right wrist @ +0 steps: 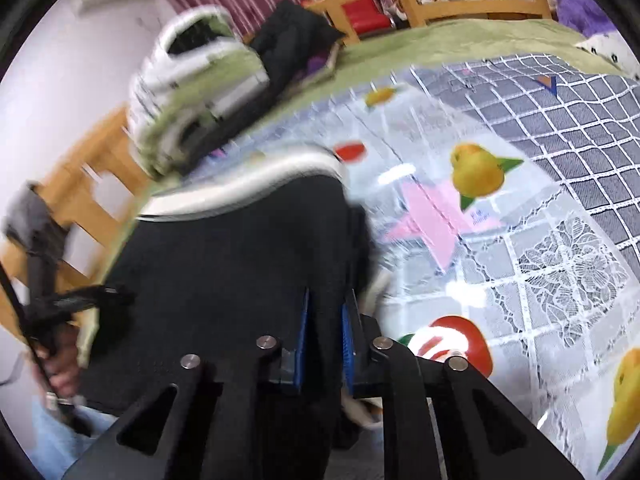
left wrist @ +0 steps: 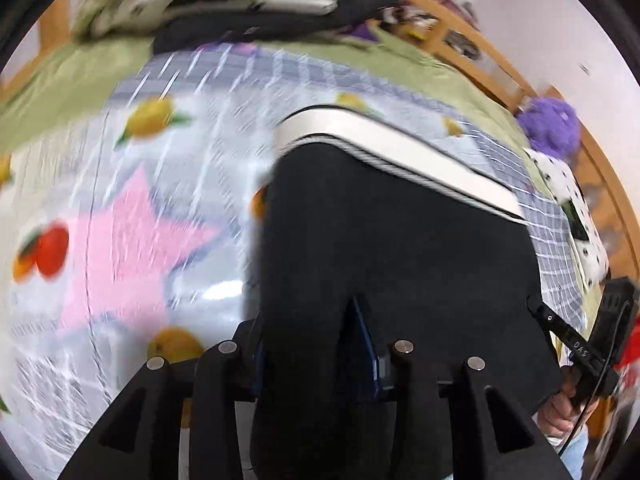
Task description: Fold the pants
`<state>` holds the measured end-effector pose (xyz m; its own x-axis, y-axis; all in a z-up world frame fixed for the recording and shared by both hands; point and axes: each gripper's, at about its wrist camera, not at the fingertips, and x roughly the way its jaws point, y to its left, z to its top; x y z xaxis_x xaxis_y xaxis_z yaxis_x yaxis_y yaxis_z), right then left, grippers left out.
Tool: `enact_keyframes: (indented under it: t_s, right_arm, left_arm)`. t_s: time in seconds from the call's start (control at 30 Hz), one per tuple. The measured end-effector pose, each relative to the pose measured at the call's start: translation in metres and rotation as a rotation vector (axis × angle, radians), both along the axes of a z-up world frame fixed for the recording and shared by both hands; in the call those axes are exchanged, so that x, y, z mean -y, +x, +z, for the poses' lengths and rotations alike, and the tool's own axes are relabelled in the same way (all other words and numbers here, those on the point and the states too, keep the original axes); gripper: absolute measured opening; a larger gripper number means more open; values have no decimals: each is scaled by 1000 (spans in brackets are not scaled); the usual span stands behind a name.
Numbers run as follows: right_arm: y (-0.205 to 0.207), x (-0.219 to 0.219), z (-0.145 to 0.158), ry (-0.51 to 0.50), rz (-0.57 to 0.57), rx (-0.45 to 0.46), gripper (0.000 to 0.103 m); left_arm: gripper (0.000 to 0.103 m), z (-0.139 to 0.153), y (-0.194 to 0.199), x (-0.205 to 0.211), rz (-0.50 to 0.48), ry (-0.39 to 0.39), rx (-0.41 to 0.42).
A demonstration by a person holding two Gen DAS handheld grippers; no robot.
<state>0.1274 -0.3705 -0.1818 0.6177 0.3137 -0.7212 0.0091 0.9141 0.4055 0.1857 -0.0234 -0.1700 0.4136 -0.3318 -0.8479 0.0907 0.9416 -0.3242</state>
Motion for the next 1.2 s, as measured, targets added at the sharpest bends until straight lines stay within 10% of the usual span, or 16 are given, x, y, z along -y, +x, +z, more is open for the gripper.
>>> enact_keyframes:
  t_s: [0.23,0.5,0.63,0.77,1.0,1.03,1.2]
  right_arm:
    - [-1,-7,9,-153,-38,-39,25]
    - [-54,-21,45,-160,-59,31,34]
    - [-79,-29,47,-150,-54,39,35]
    - [-91,-40,47,-173,-27,43,35]
    - [-99,-36,52,-155,-27,62,35]
    - [-99,-35,51,-152,-30,57,35]
    - [-92,-34,39,-172,-38,12,35]
  left_arm:
    - [60,27,-28,-13,-13,89,112]
    - [60,47,-131,-36,-97,177,339]
    - [60,34,-175,-33,-231,152,324]
    - [40,9,-190,-9,-270,330,299]
    - [38,-13,-185,18,-270,434,274]
    - [24,-15,-180,21,-247,458,277]
    - [11,27,-176,-21,-27,163,426]
